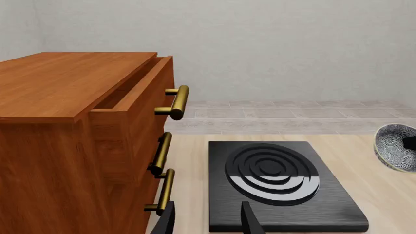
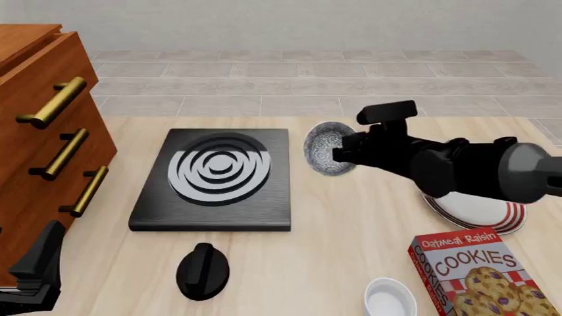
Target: Pick the akita bowl on the stove and place it on the plate.
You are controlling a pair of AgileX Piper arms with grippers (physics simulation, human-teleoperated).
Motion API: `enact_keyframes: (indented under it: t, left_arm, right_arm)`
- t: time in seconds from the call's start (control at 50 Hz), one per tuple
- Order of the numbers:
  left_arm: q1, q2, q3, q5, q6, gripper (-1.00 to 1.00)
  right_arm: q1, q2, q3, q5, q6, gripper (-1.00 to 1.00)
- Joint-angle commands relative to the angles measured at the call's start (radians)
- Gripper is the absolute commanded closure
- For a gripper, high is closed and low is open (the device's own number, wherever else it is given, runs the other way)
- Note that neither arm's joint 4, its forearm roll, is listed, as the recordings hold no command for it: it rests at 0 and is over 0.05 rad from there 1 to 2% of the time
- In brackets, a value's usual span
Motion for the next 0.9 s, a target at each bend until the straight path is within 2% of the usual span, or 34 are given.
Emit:
enact_keyframes:
  t: [0.02, 0.56, 0.9]
  left_arm:
    - [0.0, 0.0, 0.0, 0.0, 0.0, -1.0]
    - [0.0, 0.0, 0.0, 0.0, 0.0, -1.0]
    - [0.0, 0.0, 0.0, 0.0, 0.0, -1.0]
  right_arm:
    - [-0.047, -0.032, 0.032, -0.002, -0.006, 1.0]
    - [-0.153, -0.052, 0.054, 0.009, -0.044, 1.0]
    - [-0.208, -0.062, 0.102, -0.018, -0.037, 1.0]
